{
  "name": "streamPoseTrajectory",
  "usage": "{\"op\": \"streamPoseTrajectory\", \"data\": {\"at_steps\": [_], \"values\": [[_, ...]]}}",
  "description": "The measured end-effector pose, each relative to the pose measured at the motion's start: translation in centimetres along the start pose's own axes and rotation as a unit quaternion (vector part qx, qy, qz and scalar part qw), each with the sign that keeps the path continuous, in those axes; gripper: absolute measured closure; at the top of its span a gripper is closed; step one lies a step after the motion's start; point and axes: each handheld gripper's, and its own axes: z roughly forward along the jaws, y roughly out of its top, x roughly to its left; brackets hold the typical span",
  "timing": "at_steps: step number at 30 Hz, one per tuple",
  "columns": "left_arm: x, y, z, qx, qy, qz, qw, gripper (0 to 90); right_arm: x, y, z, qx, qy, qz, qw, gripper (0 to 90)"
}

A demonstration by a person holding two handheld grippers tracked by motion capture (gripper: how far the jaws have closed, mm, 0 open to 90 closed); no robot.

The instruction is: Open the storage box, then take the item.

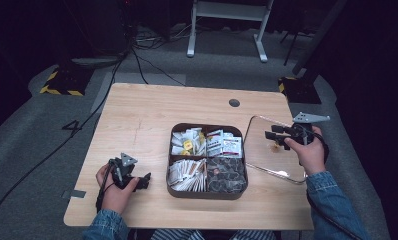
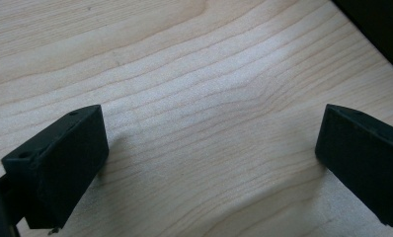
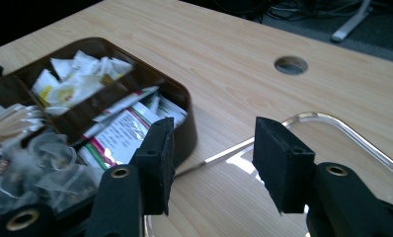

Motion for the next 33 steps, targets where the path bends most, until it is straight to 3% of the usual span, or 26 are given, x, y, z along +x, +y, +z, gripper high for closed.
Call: {"op": "streamPoseTrajectory", "data": {"at_steps": [6,10,13,19,22,25,29,33], "values": [[0.0,0.0,0.0,-0.002,0.001,-0.001,1.0000,0.2,2.9,1.8,0.0,-0.008,0.015,-0.027,0.9995,46.8],[0.0,0.0,0.0,-0.002,0.001,-0.002,1.0000,0.2,4.7,2.8,0.4,-0.003,0.004,-0.047,0.9989,43.3],[0.0,0.0,0.1,-0.003,0.001,-0.002,1.0000,0.1,5.9,3.3,0.9,-0.010,-0.004,-0.037,0.9993,45.8],[0.0,0.2,0.2,-0.002,0.001,0.000,1.0000,0.1,7.9,4.1,1.4,-0.007,0.022,-0.051,0.9984,52.1],[-0.1,0.2,0.2,-0.002,0.000,-0.001,1.0000,0.1,9.0,4.3,1.9,-0.006,0.048,-0.036,0.9982,54.8],[-0.1,0.2,0.2,-0.002,0.000,-0.001,1.0000,0.1,10.0,4.5,2.6,-0.004,0.063,-0.052,0.9966,60.2],[-0.2,0.2,0.2,-0.003,0.001,-0.001,1.0000,0.3,11.4,4.6,3.5,-0.007,0.075,-0.063,0.9952,56.6],[-0.1,0.2,0.2,-0.003,0.001,-0.001,1.0000,0.3,12.7,4.6,4.5,0.006,0.079,-0.054,0.9954,54.8]]}}
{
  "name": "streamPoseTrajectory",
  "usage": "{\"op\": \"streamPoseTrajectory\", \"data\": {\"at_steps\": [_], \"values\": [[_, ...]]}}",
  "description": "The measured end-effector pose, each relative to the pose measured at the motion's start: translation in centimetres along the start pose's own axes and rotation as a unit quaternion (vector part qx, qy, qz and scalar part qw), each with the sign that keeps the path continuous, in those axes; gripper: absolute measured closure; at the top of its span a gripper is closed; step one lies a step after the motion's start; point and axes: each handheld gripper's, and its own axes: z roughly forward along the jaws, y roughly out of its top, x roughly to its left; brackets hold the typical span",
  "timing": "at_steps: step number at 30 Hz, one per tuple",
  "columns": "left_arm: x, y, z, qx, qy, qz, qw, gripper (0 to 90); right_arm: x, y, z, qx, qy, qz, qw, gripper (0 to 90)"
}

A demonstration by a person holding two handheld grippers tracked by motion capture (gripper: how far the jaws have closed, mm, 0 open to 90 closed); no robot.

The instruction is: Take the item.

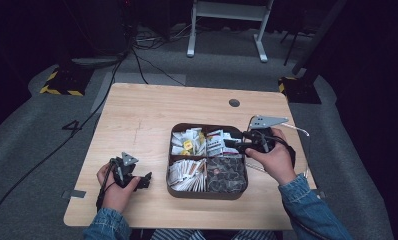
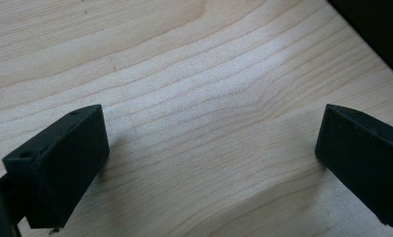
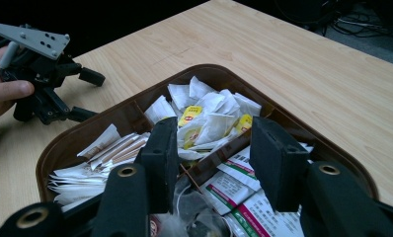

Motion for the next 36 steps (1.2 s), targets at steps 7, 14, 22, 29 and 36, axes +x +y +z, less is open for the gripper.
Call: {"op": "streamPoseTrajectory", "data": {"at_steps": [7,14,22,29,36], "values": [[0.0,-0.2,-0.2,0.002,-0.007,0.007,1.0000,0.1,2.1,0.4,2.8,0.010,0.021,-0.030,0.9993,54.0],[0.0,-0.3,-0.3,0.002,-0.009,0.009,0.9999,0.2,4.1,0.2,5.7,0.037,0.055,-0.029,0.9974,56.0],[0.0,-0.4,-0.4,0.001,-0.009,0.011,0.9999,0.2,6.4,-0.3,8.9,0.071,0.095,-0.033,0.9925,57.3],[-0.1,-0.5,-0.5,0.002,-0.011,0.012,0.9999,0.2,8.1,-0.7,10.7,0.090,0.112,-0.035,0.9890,51.7],[-0.1,-0.5,-0.5,0.002,-0.012,0.011,0.9999,0.1,9.2,-1.5,12.2,0.121,0.122,-0.026,0.9848,46.6]]}}
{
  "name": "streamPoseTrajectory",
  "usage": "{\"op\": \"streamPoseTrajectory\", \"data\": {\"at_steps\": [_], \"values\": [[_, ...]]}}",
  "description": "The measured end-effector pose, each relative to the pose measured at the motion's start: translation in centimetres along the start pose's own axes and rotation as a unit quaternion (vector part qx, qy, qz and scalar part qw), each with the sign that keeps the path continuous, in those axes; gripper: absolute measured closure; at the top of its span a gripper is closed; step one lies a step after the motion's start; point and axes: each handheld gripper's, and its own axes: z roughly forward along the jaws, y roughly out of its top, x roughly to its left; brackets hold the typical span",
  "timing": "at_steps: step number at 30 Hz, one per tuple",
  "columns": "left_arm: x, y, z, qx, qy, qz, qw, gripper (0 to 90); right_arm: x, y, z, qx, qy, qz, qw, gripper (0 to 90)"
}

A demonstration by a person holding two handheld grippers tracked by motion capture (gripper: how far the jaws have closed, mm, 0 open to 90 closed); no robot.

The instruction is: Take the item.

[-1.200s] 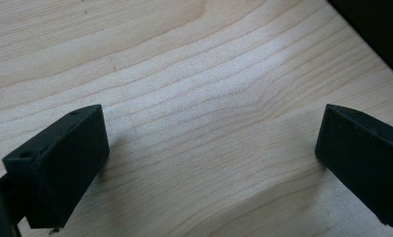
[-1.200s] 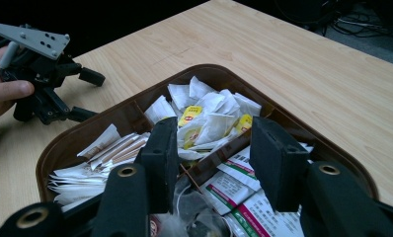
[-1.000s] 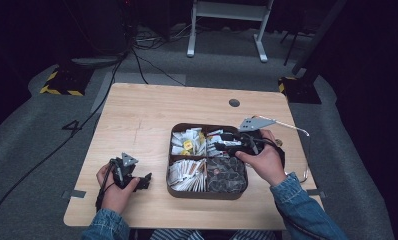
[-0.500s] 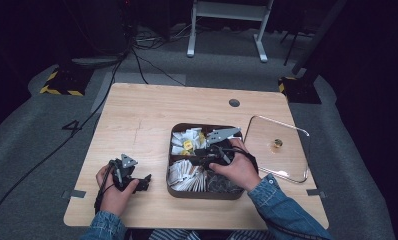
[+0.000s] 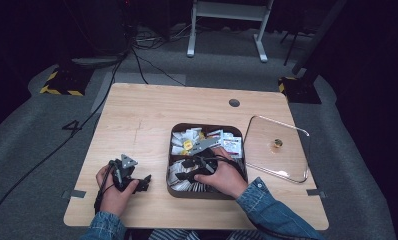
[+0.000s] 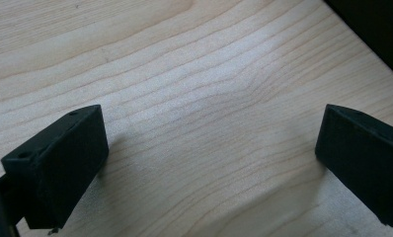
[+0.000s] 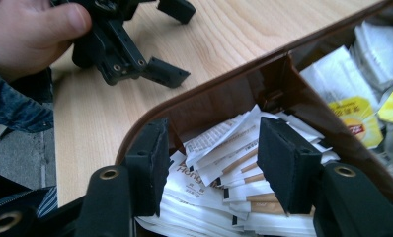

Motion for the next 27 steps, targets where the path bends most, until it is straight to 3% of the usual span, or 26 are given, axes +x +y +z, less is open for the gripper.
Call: {"op": "streamPoseTrajectory", "data": {"at_steps": [4,11,13,17,22,27], "values": [[0.0,0.0,0.0,0.000,0.000,0.000,1.0000,0.1,0.0,-0.2,0.6,0.010,0.003,0.012,0.9999,46.1],[0.0,0.0,0.0,0.000,0.000,0.000,1.0000,0.1,0.3,-0.3,1.7,0.033,0.009,0.011,0.9993,47.7],[0.0,0.0,0.0,0.000,0.000,0.000,1.0000,0.1,0.3,-0.2,1.8,0.029,0.009,0.006,0.9995,49.7],[0.0,0.0,0.0,-0.001,0.000,0.000,1.0000,0.1,0.4,0.0,2.2,0.038,0.012,-0.003,0.9992,57.2],[0.0,0.0,0.0,0.000,0.000,0.000,1.0000,0.1,-0.1,0.2,2.3,0.038,0.018,0.007,0.9991,66.4],[0.0,0.0,0.0,0.000,0.000,0.000,1.0000,0.1,-0.2,0.3,2.3,0.046,0.018,-0.009,0.9987,80.0]]}}
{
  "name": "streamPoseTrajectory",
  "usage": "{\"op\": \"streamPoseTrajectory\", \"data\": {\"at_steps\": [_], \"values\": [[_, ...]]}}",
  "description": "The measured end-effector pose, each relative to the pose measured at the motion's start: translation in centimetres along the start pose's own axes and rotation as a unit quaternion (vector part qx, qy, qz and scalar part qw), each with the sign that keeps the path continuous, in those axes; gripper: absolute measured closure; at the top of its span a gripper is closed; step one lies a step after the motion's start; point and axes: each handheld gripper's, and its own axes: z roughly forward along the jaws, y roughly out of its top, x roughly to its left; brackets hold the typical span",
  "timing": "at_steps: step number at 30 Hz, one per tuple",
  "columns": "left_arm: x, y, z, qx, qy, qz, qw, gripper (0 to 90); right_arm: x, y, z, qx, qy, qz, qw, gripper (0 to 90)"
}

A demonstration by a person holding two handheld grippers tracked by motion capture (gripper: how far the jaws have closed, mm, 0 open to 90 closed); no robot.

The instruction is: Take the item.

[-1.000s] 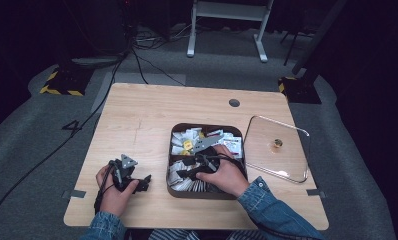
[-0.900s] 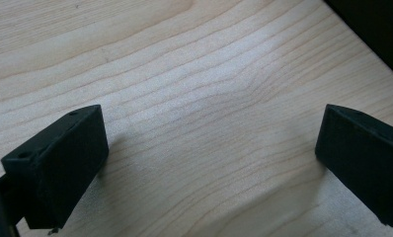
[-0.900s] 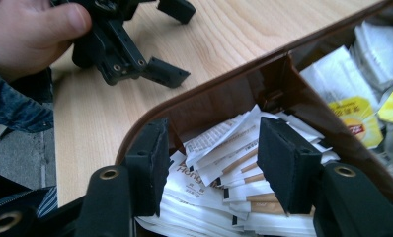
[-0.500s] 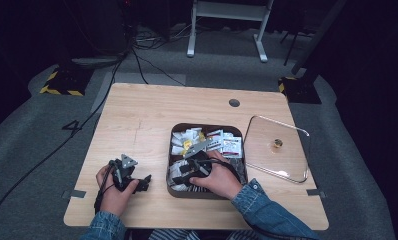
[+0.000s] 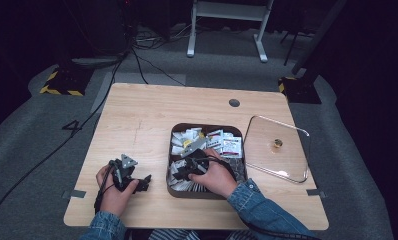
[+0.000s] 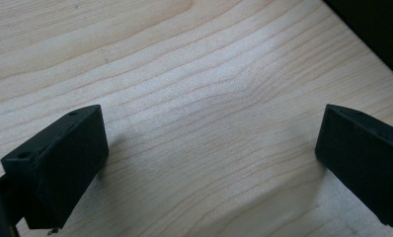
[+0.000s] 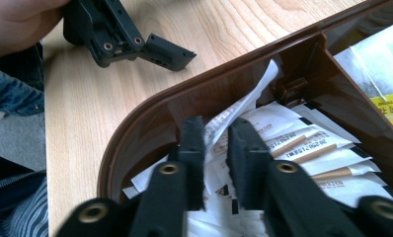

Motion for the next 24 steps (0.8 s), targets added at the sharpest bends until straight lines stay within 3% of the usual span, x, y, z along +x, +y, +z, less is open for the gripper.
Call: {"op": "streamPoseTrajectory", "data": {"at_steps": [5,11,24], "values": [[0.0,0.0,0.0,0.000,0.000,0.000,1.0000,0.1,-0.1,-0.1,-0.1,-0.004,-0.008,-0.018,0.9998,89.3],[0.0,0.0,0.0,0.000,0.000,0.000,1.0000,0.1,0.4,0.0,-1.0,-0.019,-0.015,-0.029,0.9993,90.0],[0.0,0.0,0.0,0.000,0.000,0.000,1.0000,0.1,0.7,0.1,-4.6,-0.064,-0.022,-0.039,0.9970,90.0]]}}
